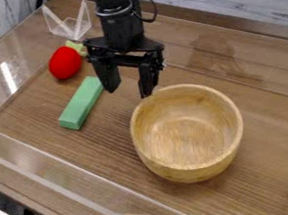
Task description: Remove the green block from the brown bowl and put it on the table
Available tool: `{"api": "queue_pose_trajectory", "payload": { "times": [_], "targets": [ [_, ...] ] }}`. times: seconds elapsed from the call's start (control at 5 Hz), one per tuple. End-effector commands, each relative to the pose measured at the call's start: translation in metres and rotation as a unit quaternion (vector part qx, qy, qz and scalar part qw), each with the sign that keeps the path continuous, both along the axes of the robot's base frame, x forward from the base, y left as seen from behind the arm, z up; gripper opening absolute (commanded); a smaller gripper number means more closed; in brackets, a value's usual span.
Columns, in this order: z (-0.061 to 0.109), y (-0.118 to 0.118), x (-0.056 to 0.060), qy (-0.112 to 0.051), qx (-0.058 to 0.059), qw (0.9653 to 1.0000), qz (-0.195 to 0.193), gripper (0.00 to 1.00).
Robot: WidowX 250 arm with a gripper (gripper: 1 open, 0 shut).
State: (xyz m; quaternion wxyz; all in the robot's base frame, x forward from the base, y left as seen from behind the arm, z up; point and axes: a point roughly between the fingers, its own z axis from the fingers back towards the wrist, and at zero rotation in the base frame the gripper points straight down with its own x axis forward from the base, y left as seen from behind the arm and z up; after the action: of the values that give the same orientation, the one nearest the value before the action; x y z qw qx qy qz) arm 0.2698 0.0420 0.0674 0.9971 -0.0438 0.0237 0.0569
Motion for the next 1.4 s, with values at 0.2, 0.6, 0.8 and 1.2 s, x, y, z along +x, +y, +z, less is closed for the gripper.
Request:
{"api": "queue_pose_trajectory", "payload": {
  "times": [0.2, 0.6, 0.8, 1.2],
  "targets": [
    [-0.007, 0.003, -0.004, -0.012, 0.004, 0.9995, -0.028, 1.00],
    [-0.019, -0.004, -0.006, -0.007, 0.006, 0.9975, -0.070, 1.00],
    [-0.024, -0.002, -0.008, -0.002, 0.006, 0.9969, -0.078, 1.00],
    [-0.030, -0.005, -0.001, 0.006, 0.006, 0.9988, -0.049, 0.00]
  ]
}}
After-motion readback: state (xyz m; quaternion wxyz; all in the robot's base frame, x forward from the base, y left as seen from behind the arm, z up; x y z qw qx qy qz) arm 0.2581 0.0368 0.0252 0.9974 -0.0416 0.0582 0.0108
